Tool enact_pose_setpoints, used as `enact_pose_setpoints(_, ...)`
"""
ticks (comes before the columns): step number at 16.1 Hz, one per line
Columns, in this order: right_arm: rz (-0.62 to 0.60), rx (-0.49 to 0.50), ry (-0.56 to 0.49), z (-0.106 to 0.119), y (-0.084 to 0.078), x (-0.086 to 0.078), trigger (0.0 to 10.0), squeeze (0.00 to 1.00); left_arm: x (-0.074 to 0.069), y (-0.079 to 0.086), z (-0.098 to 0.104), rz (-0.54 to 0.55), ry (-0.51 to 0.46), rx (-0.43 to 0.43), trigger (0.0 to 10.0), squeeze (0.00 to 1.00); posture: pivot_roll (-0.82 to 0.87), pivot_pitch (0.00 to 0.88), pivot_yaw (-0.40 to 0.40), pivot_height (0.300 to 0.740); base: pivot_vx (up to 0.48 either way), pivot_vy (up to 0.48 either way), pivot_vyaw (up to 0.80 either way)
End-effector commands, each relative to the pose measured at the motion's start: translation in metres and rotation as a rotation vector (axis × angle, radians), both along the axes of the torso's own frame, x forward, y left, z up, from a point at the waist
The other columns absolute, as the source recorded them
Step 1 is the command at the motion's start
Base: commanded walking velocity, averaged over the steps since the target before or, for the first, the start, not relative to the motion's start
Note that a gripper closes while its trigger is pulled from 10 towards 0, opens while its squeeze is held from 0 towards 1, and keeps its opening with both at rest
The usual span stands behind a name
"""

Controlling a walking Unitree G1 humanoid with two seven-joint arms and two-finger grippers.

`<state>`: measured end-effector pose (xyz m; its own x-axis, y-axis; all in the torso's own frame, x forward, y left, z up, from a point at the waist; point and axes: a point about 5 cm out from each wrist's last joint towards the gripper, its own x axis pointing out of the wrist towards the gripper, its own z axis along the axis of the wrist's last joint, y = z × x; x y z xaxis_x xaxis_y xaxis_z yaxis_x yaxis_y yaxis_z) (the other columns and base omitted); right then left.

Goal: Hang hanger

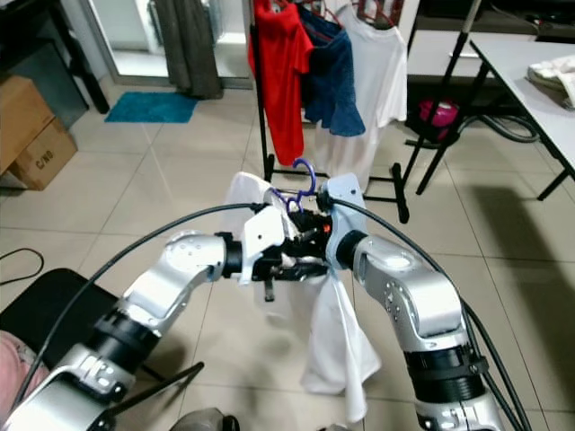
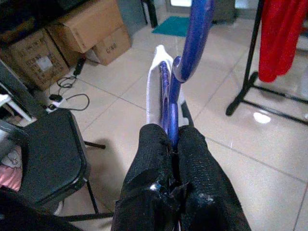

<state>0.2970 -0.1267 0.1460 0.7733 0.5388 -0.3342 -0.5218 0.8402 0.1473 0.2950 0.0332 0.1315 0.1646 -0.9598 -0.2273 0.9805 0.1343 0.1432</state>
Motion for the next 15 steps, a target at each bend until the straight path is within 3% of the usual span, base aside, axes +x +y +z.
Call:
enact_pose_setpoints(1, -0.047, -0.021, 0.015, -0.003, -0.008, 0.003, 10.0, 0.00, -0.002, 0.002, 0.009, -0.016, -0.013, -0.032, 10.0, 1.00, 0.03, 0.018, 0.055, 0.740, 0.000, 0.000, 0.00)
enact_pose_setpoints(3, -0.064, -0.018, 0.021, -0.005, -0.012, 0.003, 10.0, 0.00, -0.004, 0.008, 0.009, -0.016, 0.007, -0.031, 10.0, 1.00, 0.03, 0.019, 0.048, 0.740, 0.000, 0.000, 0.00)
enact_pose_setpoints(4, -0.094, -0.005, 0.035, -0.008, -0.017, 0.004, 10.0, 0.00, -0.009, 0.016, 0.012, -0.006, 0.040, -0.066, 10.0, 0.69, 0.03, 0.025, 0.039, 0.740, 0.000, 0.000, 0.00)
enact_pose_setpoints(5, -0.132, -0.003, 0.038, -0.011, -0.023, 0.004, 10.0, 0.00, -0.014, 0.023, 0.017, 0.014, 0.065, -0.129, 10.0, 0.00, 0.04, 0.030, 0.035, 0.740, 0.000, 0.000, 0.00)
enact_pose_setpoints(8, -0.237, 0.002, 0.011, -0.017, -0.032, 0.006, 10.0, 0.00, -0.021, 0.036, 0.020, 0.084, 0.094, -0.193, 10.0, 0.00, 0.04, 0.039, 0.037, 0.740, 0.000, 0.000, 0.00)
enact_pose_setpoints(11, -0.378, -0.046, 0.025, -0.033, -0.050, 0.001, 10.0, 0.00, -0.022, 0.065, 0.020, 0.315, 0.128, -0.249, 10.0, 0.00, 0.04, 0.042, 0.049, 0.740, 0.000, 0.000, 0.00)
enact_pose_setpoints(12, -0.439, -0.031, 0.027, -0.038, -0.056, -0.006, 10.0, 0.00, -0.023, 0.082, 0.018, 0.461, 0.120, -0.266, 10.0, 0.00, 0.05, 0.039, 0.046, 0.740, 0.000, 0.000, 0.00)
enact_pose_setpoints(14, -0.508, 0.015, -0.028, -0.036, -0.057, -0.020, 10.0, 0.00, -0.017, 0.111, 0.004, 0.787, 0.040, -0.206, 10.0, 0.00, 0.07, 0.040, 0.036, 0.740, 0.000, 0.000, 0.00)
enact_pose_setpoints(15, -0.536, -0.005, -0.014, -0.039, -0.057, -0.026, 10.0, 0.00, -0.018, 0.116, 0.000, 0.864, 0.011, -0.206, 10.0, 0.00, 0.07, 0.040, 0.021, 0.740, 0.000, 0.000, 0.00)
